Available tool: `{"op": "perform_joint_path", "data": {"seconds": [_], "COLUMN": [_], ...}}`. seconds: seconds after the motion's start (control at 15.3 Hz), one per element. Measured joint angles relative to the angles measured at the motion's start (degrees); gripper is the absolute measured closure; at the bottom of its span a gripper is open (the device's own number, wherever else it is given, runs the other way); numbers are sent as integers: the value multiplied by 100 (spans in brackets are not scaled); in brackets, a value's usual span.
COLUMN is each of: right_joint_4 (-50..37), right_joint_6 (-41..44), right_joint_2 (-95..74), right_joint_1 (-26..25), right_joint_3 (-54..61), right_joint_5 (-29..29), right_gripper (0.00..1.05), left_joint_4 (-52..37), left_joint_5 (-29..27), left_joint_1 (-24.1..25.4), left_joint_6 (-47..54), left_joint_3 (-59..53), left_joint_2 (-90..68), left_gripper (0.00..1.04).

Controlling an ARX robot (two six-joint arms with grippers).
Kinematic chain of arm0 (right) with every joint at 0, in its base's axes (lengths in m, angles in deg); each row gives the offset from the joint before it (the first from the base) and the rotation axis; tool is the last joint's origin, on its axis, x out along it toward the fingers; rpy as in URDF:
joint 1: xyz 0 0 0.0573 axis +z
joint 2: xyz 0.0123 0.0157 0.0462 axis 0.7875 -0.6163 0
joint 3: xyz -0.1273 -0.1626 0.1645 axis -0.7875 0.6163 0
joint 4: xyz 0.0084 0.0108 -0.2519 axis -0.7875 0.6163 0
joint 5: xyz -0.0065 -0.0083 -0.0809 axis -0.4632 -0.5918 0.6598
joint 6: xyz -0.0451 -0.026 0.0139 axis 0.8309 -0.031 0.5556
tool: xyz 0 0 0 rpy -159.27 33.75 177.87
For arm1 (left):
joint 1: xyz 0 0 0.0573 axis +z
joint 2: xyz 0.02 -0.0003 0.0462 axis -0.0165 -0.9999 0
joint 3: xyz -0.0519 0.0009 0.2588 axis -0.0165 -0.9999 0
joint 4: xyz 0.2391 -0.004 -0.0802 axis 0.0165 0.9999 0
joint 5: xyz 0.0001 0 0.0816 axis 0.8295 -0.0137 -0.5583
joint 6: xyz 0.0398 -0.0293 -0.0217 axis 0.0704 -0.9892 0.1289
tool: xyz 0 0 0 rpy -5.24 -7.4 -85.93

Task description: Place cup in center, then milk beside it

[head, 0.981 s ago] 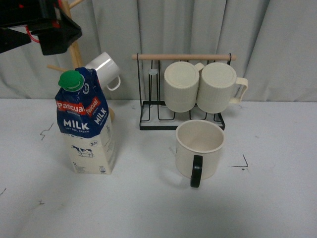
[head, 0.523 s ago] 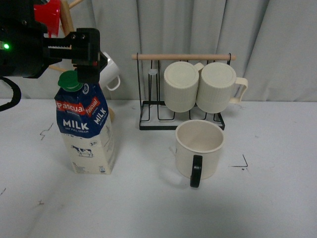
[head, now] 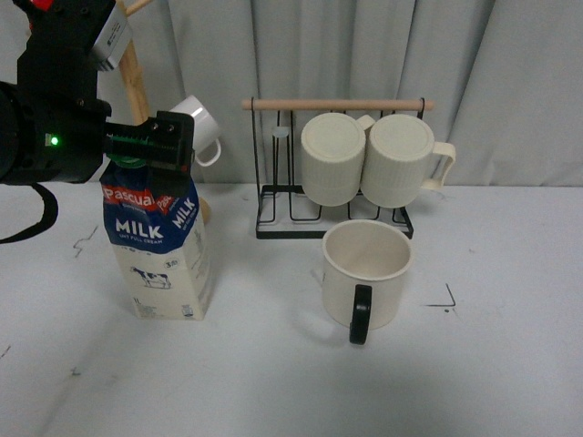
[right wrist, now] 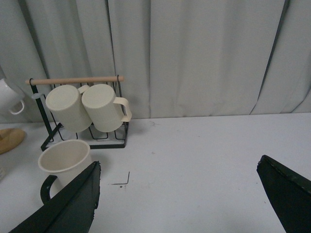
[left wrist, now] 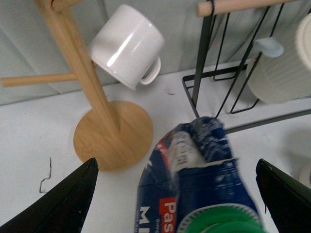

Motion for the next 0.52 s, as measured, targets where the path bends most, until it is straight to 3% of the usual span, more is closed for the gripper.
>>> {"op": "perform_joint_path", "data": {"seconds": [0.07, 0.13, 0.2, 0.52], "right_joint_4": [0, 0, 0, 0], "right_joint_6": [0, 0, 0, 0], "right_joint_2": [0, 0, 0, 0], "right_joint_1": [0, 0, 0, 0], "right_joint_3": [0, 0, 0, 0], "right_joint_5": [0, 0, 0, 0], "right_gripper": [6, 6, 6, 6], "left_joint_4": [-33, 52, 74, 103], "left_joint_5": [-31, -103, -120, -186], "left_joint_1": [-4, -299, -332, -365], "left_joint_6": [-57, -160, -170, -203], "left_joint_3": [-20, -144, -144, -144], "left_joint_2": [-149, -103, -76, -66], "left_gripper": [9, 46, 57, 72]}}
